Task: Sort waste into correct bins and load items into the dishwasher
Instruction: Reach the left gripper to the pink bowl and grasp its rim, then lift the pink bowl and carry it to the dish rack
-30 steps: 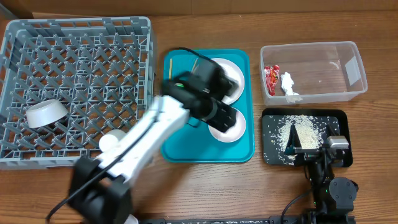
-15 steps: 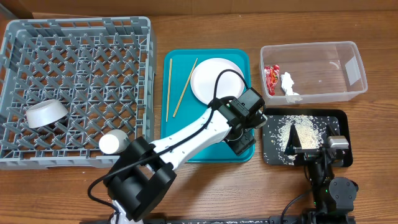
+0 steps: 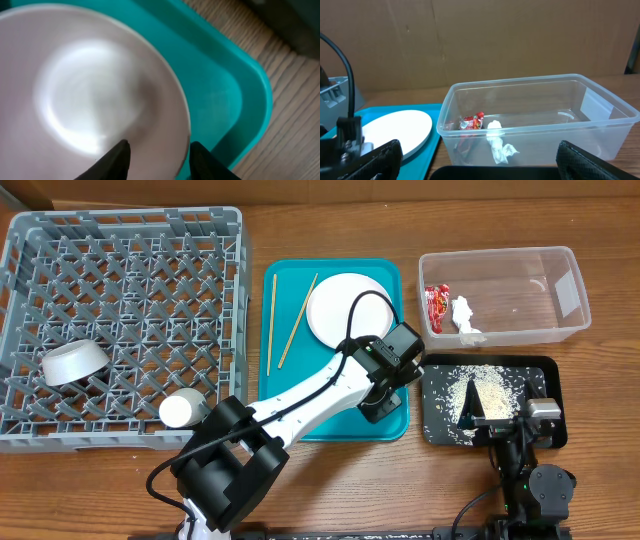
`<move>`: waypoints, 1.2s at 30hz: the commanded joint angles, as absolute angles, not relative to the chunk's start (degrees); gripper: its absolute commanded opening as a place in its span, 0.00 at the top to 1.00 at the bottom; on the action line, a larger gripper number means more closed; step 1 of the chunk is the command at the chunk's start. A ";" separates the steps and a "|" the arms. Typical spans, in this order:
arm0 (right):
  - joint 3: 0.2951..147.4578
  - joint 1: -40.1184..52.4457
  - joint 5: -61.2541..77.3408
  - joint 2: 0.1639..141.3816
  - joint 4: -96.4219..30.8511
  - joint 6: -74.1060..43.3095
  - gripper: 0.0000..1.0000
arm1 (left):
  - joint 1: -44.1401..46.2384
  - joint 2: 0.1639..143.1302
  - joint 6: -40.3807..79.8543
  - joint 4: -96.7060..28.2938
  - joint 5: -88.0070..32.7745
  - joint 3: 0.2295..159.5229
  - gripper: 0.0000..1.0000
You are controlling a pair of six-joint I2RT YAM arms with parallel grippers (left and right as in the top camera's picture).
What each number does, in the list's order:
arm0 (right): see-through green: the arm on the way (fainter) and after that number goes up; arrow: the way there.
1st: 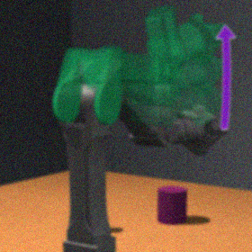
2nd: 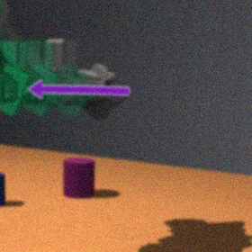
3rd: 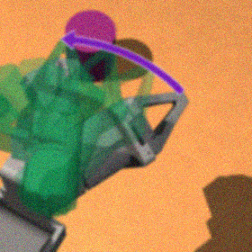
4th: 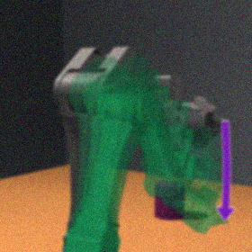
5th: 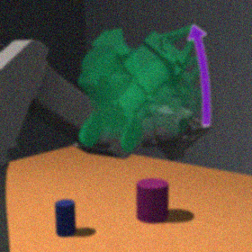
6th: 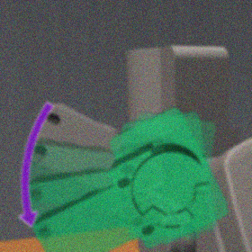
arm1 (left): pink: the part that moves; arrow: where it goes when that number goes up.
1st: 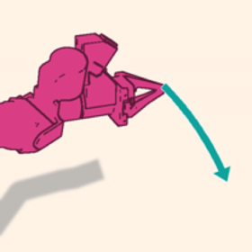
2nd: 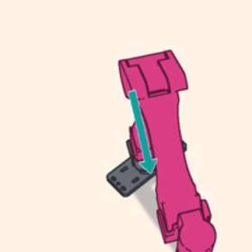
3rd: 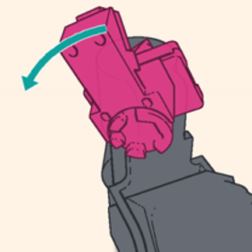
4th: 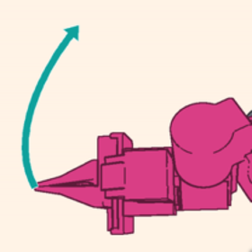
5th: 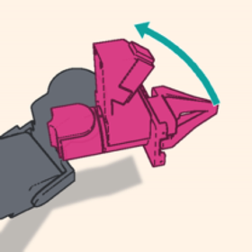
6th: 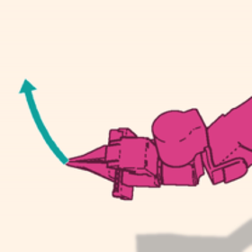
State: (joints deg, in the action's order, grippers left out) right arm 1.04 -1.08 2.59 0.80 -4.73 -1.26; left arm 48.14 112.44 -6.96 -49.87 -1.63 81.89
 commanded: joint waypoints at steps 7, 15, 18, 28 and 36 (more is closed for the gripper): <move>0.45 -1.26 2.61 0.16 -4.51 -1.04 0.00 | 48.25 114.13 -10.85 -50.76 -1.45 82.00 0.62; 0.45 -1.26 2.63 0.16 -4.51 -1.06 0.00 | 48.31 115.59 -10.46 -51.20 -0.62 82.59 0.96; 0.45 -1.26 2.63 0.16 -4.51 -1.04 0.00 | 48.29 115.42 -5.45 -53.30 2.07 85.32 0.96; 0.45 -1.26 2.63 0.16 -4.51 -1.06 0.00 | 42.17 108.81 14.13 -67.20 1.15 102.87 0.96; 0.45 -1.26 2.63 0.16 -4.51 -1.04 0.00 | 16.73 96.60 20.38 -68.51 -16.88 104.03 0.96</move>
State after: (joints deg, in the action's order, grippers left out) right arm 1.04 -1.08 2.59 0.80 -4.75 -1.26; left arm 27.73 102.02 15.86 -68.07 -5.89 102.54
